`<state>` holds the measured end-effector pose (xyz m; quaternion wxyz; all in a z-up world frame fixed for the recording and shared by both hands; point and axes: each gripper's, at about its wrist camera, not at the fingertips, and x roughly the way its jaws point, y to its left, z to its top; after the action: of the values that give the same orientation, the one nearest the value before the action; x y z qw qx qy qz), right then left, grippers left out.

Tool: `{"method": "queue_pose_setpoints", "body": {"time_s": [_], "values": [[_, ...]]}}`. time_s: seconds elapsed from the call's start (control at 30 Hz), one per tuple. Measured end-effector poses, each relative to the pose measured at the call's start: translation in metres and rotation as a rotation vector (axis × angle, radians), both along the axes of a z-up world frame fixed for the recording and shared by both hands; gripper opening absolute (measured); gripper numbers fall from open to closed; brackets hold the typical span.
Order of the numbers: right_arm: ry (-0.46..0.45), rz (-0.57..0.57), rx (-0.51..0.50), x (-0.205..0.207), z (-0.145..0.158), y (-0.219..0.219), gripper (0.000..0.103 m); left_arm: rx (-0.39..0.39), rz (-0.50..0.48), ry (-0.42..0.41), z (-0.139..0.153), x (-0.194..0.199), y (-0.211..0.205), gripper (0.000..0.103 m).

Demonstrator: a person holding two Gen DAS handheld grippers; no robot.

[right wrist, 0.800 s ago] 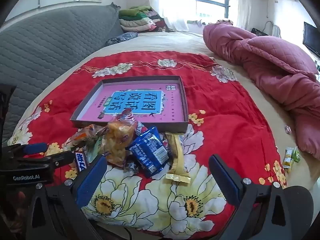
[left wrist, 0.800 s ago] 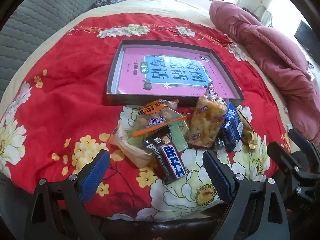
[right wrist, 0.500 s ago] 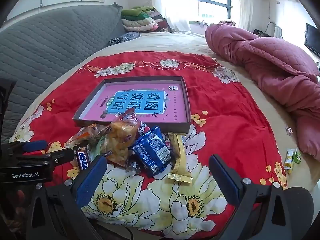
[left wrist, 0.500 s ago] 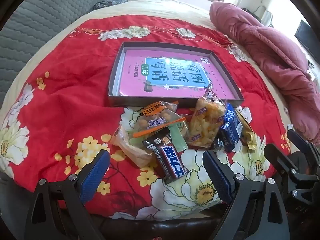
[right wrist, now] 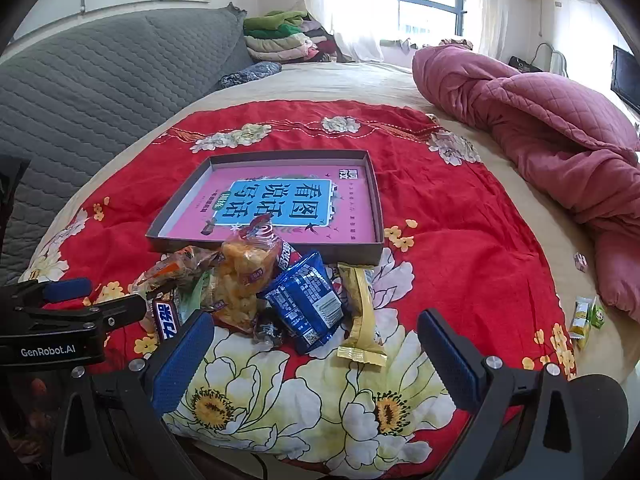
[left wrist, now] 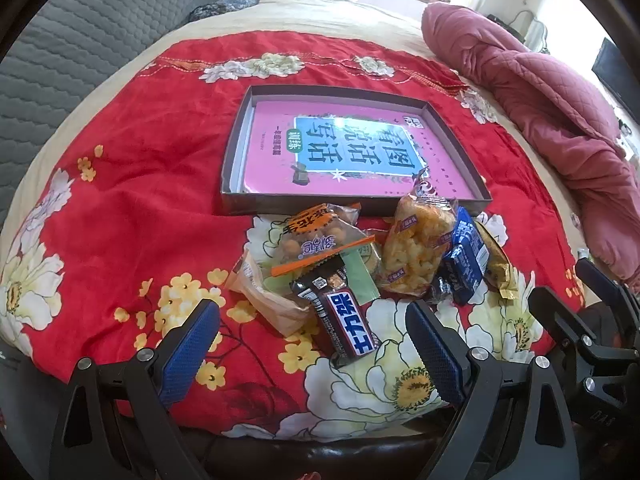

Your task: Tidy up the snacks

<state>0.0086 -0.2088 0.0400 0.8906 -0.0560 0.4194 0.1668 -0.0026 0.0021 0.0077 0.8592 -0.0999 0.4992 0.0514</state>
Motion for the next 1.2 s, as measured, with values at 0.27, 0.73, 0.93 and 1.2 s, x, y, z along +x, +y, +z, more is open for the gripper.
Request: {"method": "queue_pose_setpoints", "body": {"time_s": [0.27,0.73,0.93,1.2], "values": [[0.004,-0.003,0.001,0.0011,-0.0019,-0.0004,0.102,0.002,0.001,0.004,-0.0022,0.0003,-0.0008,0.094],[0.007,-0.003,0.005,0.0023,-0.0028,-0.002,0.102,0.006,0.003,0.008,-0.0044,-0.0007,-0.001,0.094],[0.007,-0.005,0.005,0.0025,-0.0034,-0.0018,0.102,0.008,0.003,0.01,-0.0056,-0.0009,-0.0009,0.094],[0.008,-0.005,0.005,0.0025,-0.0031,-0.0021,0.102,0.01,0.003,0.017,-0.0069,-0.0011,0.0004,0.094]]}}
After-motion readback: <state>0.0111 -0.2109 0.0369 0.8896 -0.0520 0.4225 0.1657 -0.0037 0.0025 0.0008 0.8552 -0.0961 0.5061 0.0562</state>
